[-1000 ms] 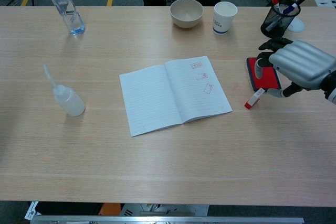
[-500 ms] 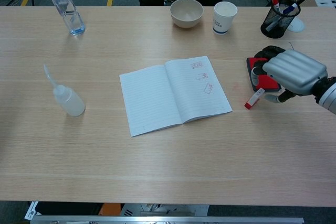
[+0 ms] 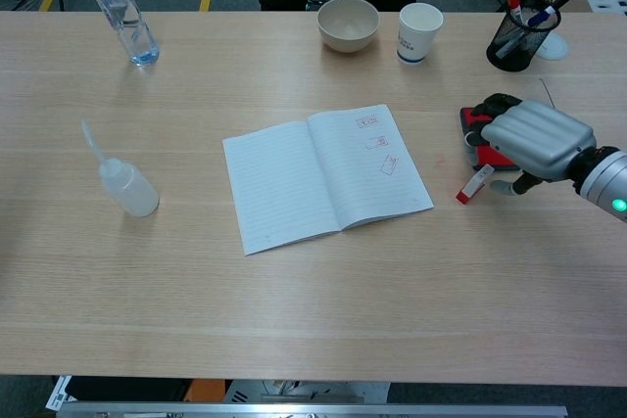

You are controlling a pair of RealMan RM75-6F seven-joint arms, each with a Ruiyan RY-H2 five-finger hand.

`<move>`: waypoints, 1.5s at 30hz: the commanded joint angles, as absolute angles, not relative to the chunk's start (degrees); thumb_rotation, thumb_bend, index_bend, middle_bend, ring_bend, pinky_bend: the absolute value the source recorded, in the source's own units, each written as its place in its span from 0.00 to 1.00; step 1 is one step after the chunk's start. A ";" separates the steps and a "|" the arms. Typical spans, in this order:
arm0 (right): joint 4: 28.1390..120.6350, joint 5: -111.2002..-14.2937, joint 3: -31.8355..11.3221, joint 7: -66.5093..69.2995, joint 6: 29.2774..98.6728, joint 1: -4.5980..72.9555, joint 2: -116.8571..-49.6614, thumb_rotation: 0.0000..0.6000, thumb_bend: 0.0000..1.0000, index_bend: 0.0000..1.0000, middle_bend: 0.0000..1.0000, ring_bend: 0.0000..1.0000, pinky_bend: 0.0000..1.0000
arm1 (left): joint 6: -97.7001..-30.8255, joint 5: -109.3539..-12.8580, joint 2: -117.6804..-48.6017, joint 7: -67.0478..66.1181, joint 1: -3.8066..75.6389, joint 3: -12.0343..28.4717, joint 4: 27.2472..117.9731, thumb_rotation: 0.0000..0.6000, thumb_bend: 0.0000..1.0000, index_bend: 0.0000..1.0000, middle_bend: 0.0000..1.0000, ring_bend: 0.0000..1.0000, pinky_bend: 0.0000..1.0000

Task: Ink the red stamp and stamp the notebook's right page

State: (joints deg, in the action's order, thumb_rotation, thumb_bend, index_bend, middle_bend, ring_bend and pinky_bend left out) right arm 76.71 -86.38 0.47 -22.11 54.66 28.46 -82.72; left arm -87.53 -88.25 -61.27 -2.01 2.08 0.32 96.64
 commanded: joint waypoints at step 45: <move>76.36 -80.17 -1.95 -22.83 54.63 30.31 -80.75 1.00 0.31 0.62 0.38 0.13 0.10 | -86.82 -87.77 -60.89 -0.81 1.80 0.04 95.39 1.00 0.34 0.16 0.13 0.11 0.09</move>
State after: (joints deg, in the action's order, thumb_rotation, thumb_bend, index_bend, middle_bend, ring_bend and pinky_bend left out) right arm 76.42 -80.45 -1.79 -22.58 54.68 30.30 -80.94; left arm -86.81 -87.77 -60.89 -0.81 1.80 0.04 95.38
